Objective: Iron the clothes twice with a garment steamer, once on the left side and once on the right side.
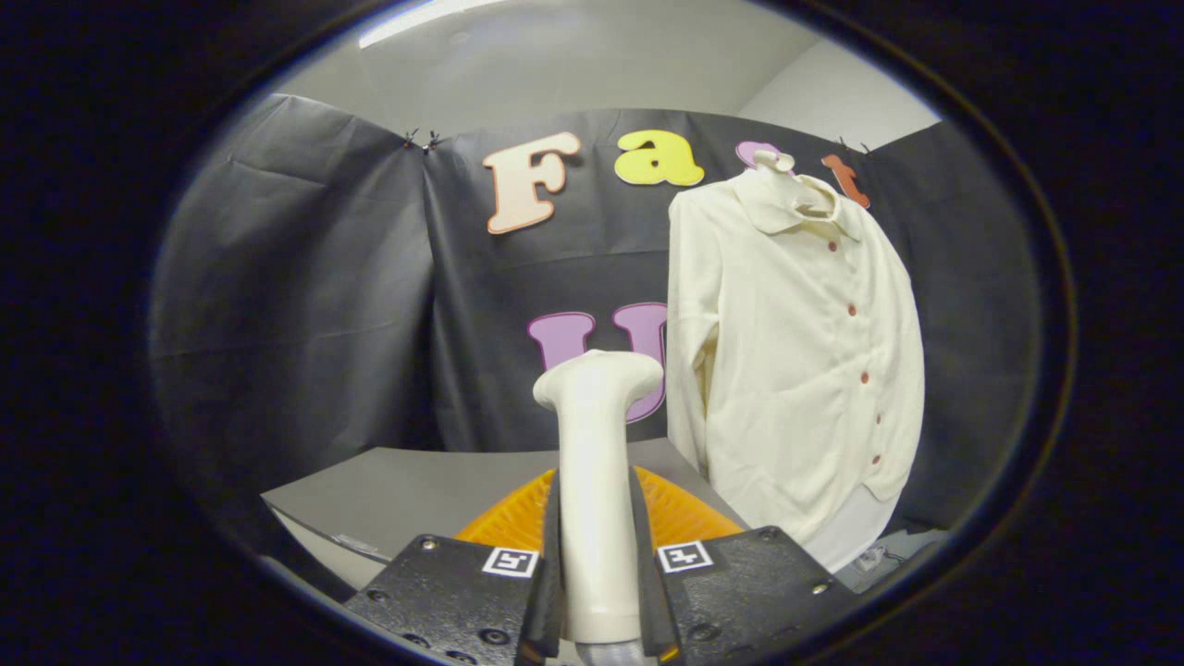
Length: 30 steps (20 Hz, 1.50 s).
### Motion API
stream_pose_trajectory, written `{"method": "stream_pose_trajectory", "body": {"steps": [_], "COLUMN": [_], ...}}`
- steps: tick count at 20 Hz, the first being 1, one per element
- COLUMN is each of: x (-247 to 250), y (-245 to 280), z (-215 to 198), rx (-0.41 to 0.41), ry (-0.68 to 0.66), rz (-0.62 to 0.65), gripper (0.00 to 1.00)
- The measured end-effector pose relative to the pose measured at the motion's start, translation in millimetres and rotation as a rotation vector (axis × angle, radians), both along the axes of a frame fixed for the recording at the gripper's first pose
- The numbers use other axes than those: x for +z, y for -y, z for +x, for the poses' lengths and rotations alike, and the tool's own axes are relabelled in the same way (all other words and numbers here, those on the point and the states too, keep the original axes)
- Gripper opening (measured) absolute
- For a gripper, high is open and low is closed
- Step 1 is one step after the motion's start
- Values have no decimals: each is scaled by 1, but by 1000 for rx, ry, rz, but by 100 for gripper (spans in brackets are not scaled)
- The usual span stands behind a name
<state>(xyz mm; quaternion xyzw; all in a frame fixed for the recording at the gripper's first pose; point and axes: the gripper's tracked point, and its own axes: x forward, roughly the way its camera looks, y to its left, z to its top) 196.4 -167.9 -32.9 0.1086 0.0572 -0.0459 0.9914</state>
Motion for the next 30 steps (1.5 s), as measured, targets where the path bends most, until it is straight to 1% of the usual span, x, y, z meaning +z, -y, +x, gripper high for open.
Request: {"method": "stream_pose_trajectory", "body": {"steps": [3, 6, 10, 14, 17, 19, 21, 24, 28, 30], "x": [20, 36, 42, 46, 47, 44, 40, 28, 19, 6], "y": [21, 48, 89, 129, 161, 179, 192, 201, 205, 205], "z": [-7, -8, -6, 3, 11, 18, 24, 35, 37, 37], "rx": [-7, -25, -69, -129, -190, -239, -266, -267, -249, -228], "ry": [42, 82, 104, 158, 199, 207, 222, 219, 213, 192], "rz": [-14, 3, 0, 0, 5, -33, -61, -44, -78, -41], "gripper": [33, 33, 32, 32, 32, 32, 32, 32, 32, 32]}}
